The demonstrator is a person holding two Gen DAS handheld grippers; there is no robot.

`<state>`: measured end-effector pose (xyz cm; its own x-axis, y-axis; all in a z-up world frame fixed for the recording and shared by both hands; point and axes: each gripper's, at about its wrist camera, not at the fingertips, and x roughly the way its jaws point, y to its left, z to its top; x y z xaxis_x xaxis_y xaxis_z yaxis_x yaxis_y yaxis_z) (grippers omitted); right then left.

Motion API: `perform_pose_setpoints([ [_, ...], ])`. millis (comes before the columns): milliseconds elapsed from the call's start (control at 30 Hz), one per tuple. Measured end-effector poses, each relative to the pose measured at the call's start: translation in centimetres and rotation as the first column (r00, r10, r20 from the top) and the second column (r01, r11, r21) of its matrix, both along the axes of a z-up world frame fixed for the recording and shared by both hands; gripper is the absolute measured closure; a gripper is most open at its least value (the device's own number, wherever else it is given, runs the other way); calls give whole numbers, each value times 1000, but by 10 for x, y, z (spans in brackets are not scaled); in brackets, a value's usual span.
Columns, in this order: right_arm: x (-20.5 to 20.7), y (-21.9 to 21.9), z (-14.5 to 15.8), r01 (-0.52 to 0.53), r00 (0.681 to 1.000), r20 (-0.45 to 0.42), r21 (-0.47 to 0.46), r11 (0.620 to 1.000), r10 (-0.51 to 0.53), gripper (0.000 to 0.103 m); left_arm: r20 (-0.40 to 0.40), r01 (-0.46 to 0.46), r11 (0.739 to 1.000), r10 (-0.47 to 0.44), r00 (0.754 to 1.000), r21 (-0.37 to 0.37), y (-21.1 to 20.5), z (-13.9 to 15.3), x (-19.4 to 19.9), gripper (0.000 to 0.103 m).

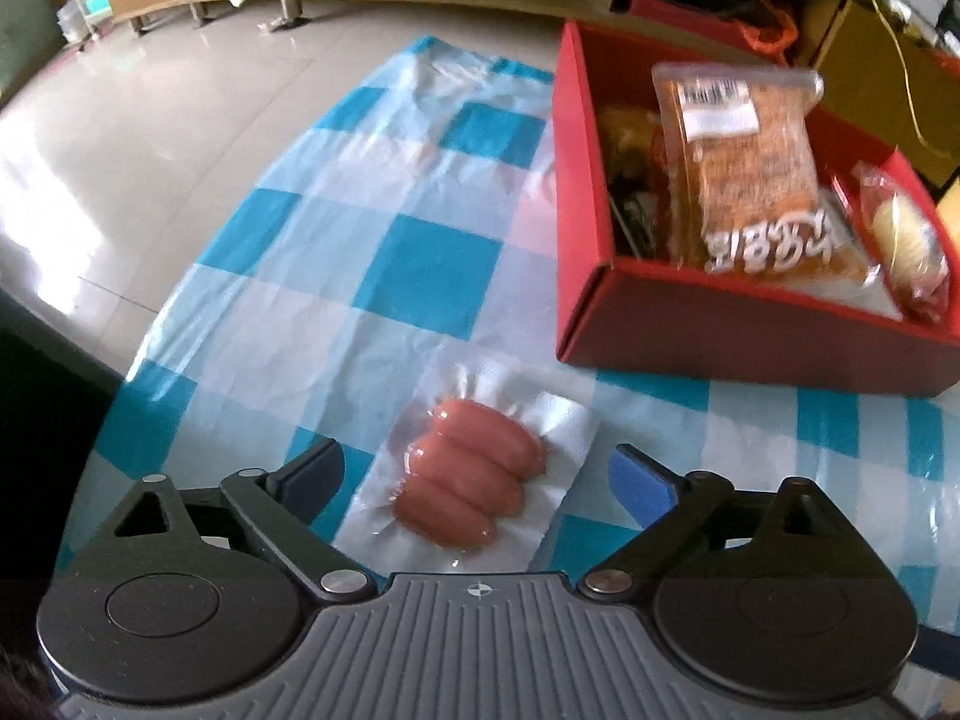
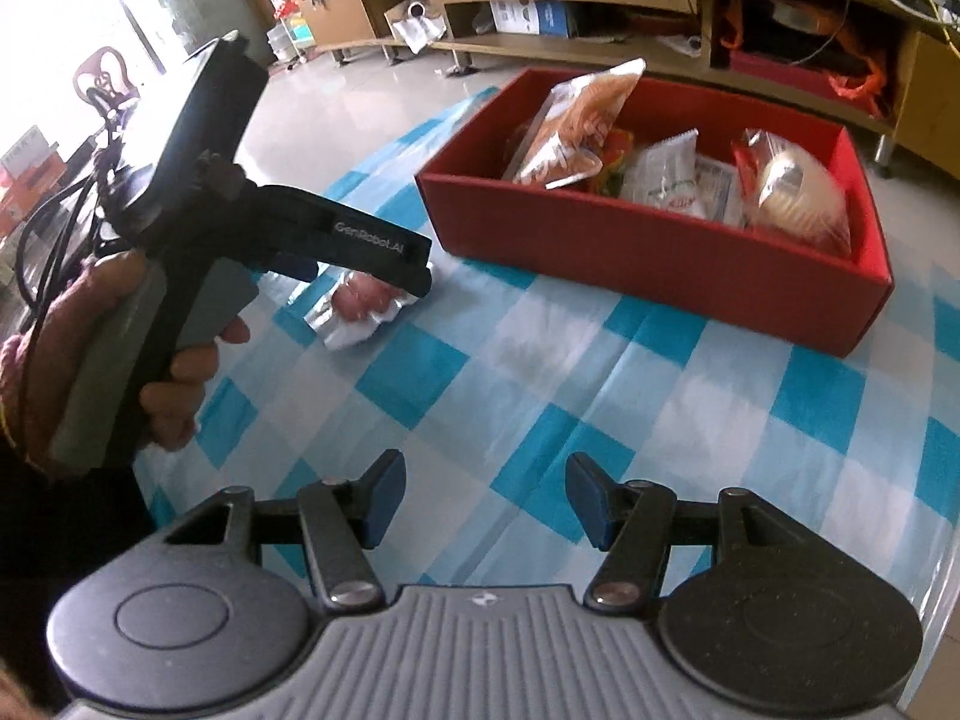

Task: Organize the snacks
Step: 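Withdraw both tools from the box toward the sausage pack and jujube bag, then grasp the white jujube snack bag with the right tool while the left tool reaches the sausage pack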

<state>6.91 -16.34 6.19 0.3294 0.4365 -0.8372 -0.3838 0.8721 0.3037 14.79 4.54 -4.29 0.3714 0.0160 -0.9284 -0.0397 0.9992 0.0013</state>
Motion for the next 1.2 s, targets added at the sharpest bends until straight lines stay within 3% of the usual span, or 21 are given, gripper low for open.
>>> perform_pose_setpoints([
  [100, 5, -4, -1, 12, 1000, -11, 7, 1000, -12, 46, -9, 36, 999, -35, 999, 39, -9, -6, -3, 17],
  [133, 5, -5, -1, 14, 1000, -13, 10, 1000, -14, 46, -7, 42, 999, -42, 999, 25, -9, -4, -5, 23],
  [200, 5, -5, 0, 12, 1000, -11, 10, 1000, -12, 46, -14, 55, 998, -55, 998, 21, -11, -1, -8, 26],
  [400, -16, -2, 4, -7, 1000, -16, 12, 1000, 7, 45, -24, 78, 997, -78, 997, -3, -15, 9, -33, 27],
  [667, -88, 8, -22, -20, 988, -154, -19, 1000, 17, 44, 33, 106, 990, -103, 994, -89, -8, 37, -57, 27],
  [833, -120, 18, -17, -104, 985, -142, -58, 993, 95, 40, 70, 137, 982, -129, 989, -128, -8, 51, -65, 27],
  [933, -135, 32, -20, -225, 967, -151, -142, 964, 204, 39, 91, 155, 977, -142, 986, -149, -9, 59, -71, 27],
  [1033, -148, 42, -28, -331, 941, -158, -259, 907, 298, 39, 107, 166, 972, -150, 983, -167, -9, 64, -74, 27],
  [1200, -130, 54, -40, -326, 945, -120, -326, 887, 303, 39, 108, 162, 969, -144, 984, -184, -8, 65, -71, 26],
])
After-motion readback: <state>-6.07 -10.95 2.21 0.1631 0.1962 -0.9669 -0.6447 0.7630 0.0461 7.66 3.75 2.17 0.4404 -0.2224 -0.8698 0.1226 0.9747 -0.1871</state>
